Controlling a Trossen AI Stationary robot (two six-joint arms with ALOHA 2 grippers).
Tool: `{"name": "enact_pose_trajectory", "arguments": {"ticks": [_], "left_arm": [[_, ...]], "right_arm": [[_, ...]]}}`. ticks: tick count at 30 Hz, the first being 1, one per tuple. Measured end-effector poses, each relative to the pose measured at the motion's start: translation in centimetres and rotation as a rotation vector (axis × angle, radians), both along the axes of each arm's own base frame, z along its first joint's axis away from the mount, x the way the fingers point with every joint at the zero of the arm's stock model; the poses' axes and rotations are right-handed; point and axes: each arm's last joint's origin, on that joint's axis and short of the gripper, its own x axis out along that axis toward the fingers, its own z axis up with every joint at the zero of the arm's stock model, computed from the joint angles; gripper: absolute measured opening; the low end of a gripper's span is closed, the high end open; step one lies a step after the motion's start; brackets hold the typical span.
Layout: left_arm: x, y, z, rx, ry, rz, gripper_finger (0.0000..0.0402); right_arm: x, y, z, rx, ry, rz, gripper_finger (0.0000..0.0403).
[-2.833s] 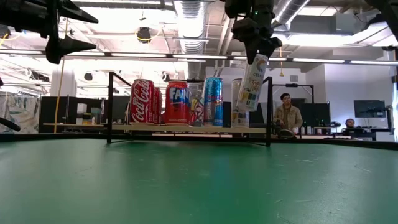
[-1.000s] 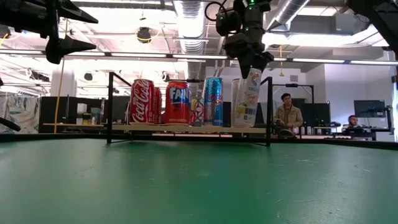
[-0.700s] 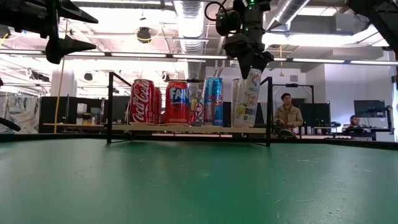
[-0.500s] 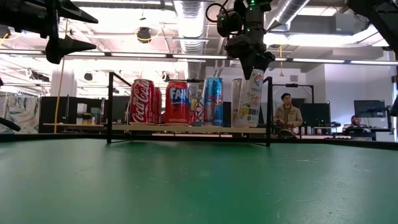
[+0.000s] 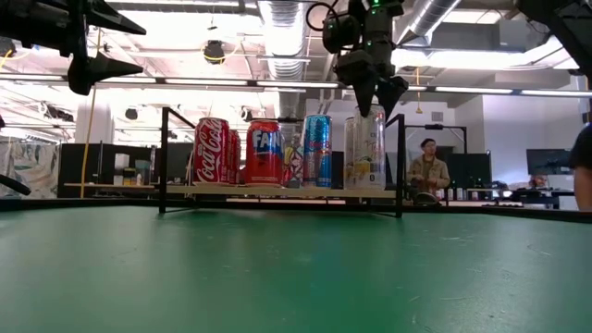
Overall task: Place canned beverage on shelf
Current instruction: Put the white-yellow soda can on the shelf aligned with the other white-yellow soda can
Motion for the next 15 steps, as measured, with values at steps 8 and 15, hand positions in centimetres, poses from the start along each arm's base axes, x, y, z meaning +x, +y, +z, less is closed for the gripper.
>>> {"name": "enact_pose_trajectory", "arguments": {"ticks": [8,15], "left_arm": [[0.0,0.0,0.0,0.001,0.001,0.0,0.0322],[0.0,0.0,0.0,0.004,0.003,0.001,0.0322]], "right_arm": [[-0.1,0.0,0.1,-0.002,-0.004,0.0,0.0375],[-0.1,0.0,1.0,-0.017,-0.037,-0.027,0.0376]]}}
